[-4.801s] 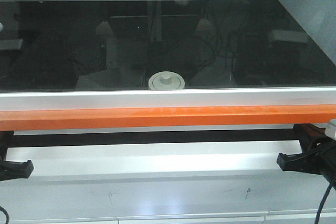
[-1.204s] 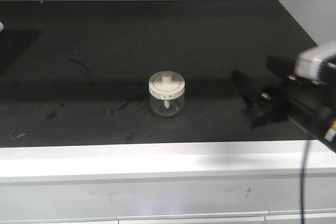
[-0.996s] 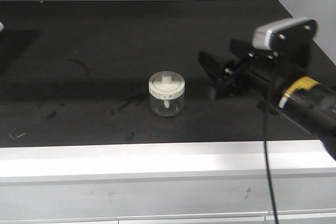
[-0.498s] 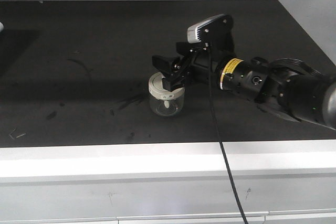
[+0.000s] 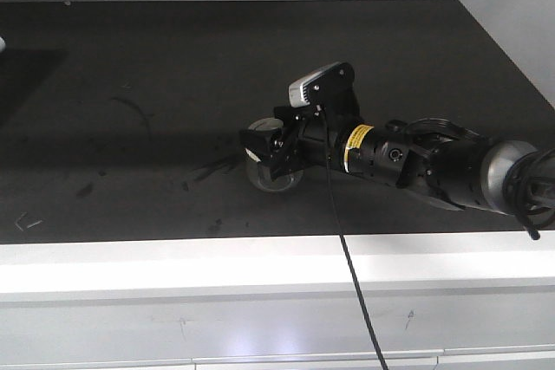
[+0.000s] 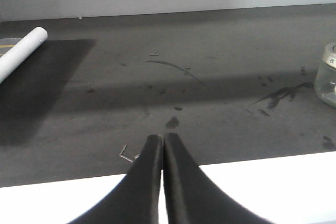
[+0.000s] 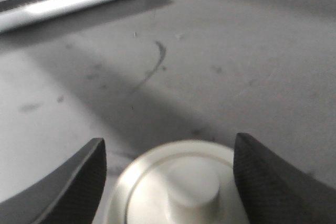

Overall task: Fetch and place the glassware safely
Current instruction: 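Close the right gripper on the jar's white lid, then lift the jar with the right gripper toward the robot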

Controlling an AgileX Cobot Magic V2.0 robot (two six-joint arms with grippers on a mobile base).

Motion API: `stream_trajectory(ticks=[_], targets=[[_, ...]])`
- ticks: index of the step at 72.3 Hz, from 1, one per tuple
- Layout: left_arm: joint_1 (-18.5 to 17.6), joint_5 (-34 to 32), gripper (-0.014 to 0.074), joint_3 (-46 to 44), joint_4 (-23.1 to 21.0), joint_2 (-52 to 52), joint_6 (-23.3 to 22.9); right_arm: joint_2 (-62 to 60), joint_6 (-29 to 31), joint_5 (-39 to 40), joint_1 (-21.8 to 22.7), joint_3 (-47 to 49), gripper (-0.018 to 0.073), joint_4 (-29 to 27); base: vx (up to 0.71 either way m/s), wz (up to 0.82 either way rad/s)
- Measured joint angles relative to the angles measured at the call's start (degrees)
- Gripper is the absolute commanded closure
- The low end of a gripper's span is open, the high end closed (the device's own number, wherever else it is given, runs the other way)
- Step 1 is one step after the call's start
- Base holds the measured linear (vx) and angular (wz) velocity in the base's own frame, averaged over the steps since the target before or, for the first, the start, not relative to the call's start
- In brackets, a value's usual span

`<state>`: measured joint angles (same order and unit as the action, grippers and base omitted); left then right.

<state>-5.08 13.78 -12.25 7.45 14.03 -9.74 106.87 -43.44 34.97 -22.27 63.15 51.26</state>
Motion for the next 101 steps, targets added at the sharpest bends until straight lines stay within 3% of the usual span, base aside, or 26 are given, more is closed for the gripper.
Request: stream_trajectory(ticks=[11,28,50,72,82,101], targets=[[0.0,0.0,0.0603,0.0,0.0,0.0,0.0,1.0,0.6,0.9,0.0,0.6,0.0211,-0.5,0.00,0.00],[0.0,0.0,0.0603,0.0,0.0,0.0,0.0,1.4,1.0,1.5,0.0,0.7,0.0573,-0.7,0.00,0.00],[0.0,0.0,0.0603,0.0,0.0,0.0,0.0,0.9,0.9,1.2,0.1,0.8,0.0567,-0.4,0.00,0.00],[0.0,0.1,0.0603,0.0,0.0,0.0,0.0,-7.6,-4.7,-0.9,0.4,-0.4,0.0567,10.1,0.00,0.00],[0.0,0.1,0.0603,0.0,0.0,0.0,0.0,-14.5,-6.2,0.2,0.4,-5.1,0.0566,13.3,0.00,0.00],[0.0,0.1,0.0603,0.0,0.0,0.0,0.0,-28.8,-7.1,4.2,0.4,-17.7,0.0563,14.4,0.00,0.00]])
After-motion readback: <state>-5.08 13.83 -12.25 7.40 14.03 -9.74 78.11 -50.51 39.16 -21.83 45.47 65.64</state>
